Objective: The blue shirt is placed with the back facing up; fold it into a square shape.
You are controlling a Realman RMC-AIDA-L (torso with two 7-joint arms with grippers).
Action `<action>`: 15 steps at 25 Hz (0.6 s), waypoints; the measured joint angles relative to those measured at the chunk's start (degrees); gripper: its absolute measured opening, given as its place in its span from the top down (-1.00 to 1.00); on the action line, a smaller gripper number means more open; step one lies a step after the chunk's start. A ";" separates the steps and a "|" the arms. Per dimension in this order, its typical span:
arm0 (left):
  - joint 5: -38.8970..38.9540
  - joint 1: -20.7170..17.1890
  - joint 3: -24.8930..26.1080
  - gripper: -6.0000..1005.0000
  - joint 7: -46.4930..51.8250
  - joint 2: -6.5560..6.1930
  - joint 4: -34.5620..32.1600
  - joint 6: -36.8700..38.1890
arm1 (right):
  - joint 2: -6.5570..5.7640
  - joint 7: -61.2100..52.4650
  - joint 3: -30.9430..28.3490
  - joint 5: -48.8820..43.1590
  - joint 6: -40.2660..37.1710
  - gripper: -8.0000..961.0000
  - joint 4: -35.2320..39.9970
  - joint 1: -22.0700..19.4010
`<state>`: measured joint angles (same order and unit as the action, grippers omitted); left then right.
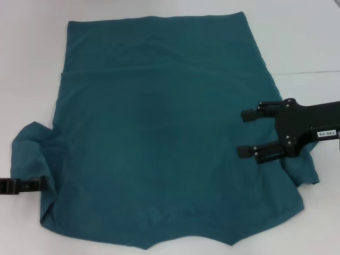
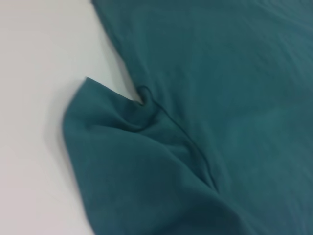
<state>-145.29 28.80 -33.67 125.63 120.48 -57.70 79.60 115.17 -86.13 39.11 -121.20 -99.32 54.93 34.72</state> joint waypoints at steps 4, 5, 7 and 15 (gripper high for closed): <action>-0.21 -0.70 -0.42 -0.66 -0.06 0.48 -0.53 -2.90 | 0.12 -0.48 0.01 0.00 0.00 -0.97 0.00 0.07; -0.24 -0.85 -0.63 -0.65 -0.13 0.52 -0.52 -3.70 | 0.15 -0.62 0.01 0.00 0.00 -0.97 0.00 0.09; -0.25 -0.93 -0.83 -0.64 -0.22 0.56 -0.46 -4.37 | 0.15 -0.73 0.00 0.00 0.02 -0.97 0.00 0.13; -2.42 -1.20 -3.23 -0.58 -0.19 1.66 -0.83 -7.47 | 0.37 -1.08 0.00 0.01 0.00 -0.97 0.10 0.19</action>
<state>-147.70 27.60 -36.90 125.44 122.14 -58.53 72.13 115.54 -87.21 39.11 -121.20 -99.32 55.04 34.91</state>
